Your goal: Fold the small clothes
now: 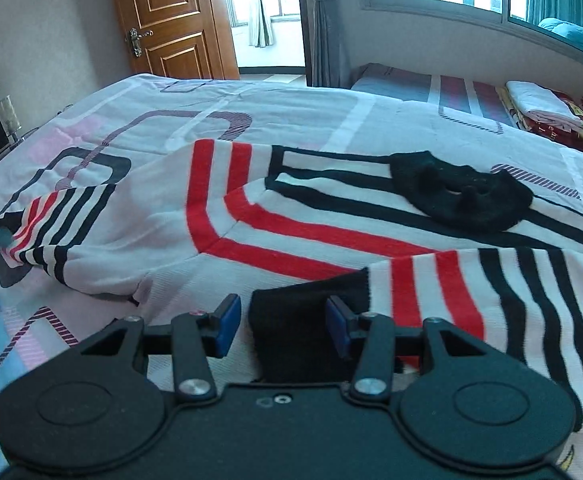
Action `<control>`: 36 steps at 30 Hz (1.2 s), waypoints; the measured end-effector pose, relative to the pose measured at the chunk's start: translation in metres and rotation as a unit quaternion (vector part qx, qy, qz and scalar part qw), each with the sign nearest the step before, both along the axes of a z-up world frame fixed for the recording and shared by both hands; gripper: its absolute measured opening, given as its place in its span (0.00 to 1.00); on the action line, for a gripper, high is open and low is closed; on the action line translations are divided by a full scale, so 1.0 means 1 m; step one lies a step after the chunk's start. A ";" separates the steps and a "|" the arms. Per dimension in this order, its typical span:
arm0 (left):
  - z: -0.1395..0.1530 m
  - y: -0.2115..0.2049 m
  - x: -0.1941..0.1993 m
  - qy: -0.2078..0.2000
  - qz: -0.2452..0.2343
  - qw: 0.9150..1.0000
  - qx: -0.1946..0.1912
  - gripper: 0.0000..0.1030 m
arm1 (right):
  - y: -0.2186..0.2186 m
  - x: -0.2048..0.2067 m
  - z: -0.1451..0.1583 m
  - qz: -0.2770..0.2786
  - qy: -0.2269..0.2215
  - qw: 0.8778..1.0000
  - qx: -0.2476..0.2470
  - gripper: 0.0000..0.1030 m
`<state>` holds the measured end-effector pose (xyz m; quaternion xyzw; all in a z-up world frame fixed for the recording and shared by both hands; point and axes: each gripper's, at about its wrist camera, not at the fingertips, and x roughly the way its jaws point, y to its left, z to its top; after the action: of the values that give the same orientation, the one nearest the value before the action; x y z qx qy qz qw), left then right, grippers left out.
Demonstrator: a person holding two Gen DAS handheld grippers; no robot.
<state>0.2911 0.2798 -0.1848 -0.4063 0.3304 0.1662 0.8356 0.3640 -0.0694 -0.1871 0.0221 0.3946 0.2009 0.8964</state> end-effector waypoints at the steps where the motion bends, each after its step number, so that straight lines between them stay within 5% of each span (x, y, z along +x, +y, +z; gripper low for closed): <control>1: -0.003 0.006 0.002 0.004 0.002 1.000 -0.005 1.00 | 0.002 0.001 -0.001 -0.003 0.001 1.000 -0.001 0.46; 5: -0.022 0.032 0.004 0.000 0.039 0.999 -0.035 0.99 | 0.005 0.004 -0.004 -0.014 0.007 1.000 -0.001 0.46; 8: -0.037 0.048 0.009 -0.018 0.066 0.995 -0.068 0.89 | 0.007 0.005 -0.005 -0.020 0.007 1.000 -0.004 0.46; 10: -0.037 0.054 0.017 -0.028 0.068 0.995 -0.066 0.76 | 0.008 0.006 -0.006 -0.024 0.008 1.000 -0.007 0.46; 13: -0.043 0.059 0.027 -0.045 0.076 0.994 -0.062 0.71 | 0.010 0.007 -0.007 -0.030 0.010 0.999 -0.008 0.46; 15: -0.047 0.063 0.032 -0.047 0.082 0.993 -0.068 0.41 | 0.011 0.008 -0.008 -0.035 0.010 0.999 -0.006 0.47; 16: -0.054 0.067 0.034 -0.042 0.089 0.991 -0.090 0.15 | 0.011 0.008 -0.008 -0.038 0.011 0.999 -0.006 0.47; 18: -0.066 0.073 0.035 -0.047 0.108 0.985 -0.127 0.12 | 0.012 0.009 -0.008 -0.041 0.009 0.999 -0.008 0.47; 25: -0.042 0.059 0.039 -0.077 0.084 0.990 -0.083 0.12 | 0.005 0.001 0.009 -0.071 -0.036 0.996 -0.025 0.46; 28: -0.011 0.041 0.047 -0.113 0.034 0.992 -0.044 0.12 | 0.010 0.006 -0.015 -0.065 -0.002 0.996 -0.069 0.46; 30: 0.009 0.023 0.056 -0.137 -0.005 0.990 -0.016 0.12 | 0.017 0.001 -0.022 -0.052 -0.032 0.994 -0.092 0.47; 36: 0.059 -0.070 0.090 -0.196 -0.170 0.965 0.028 0.12 | -0.014 0.008 -0.011 -0.081 0.001 0.997 0.010 0.46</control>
<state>0.3814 0.2102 -0.1261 -0.3450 0.2198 -0.0516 0.9110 0.3718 -0.0833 -0.1977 0.0631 0.3900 0.1313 0.9092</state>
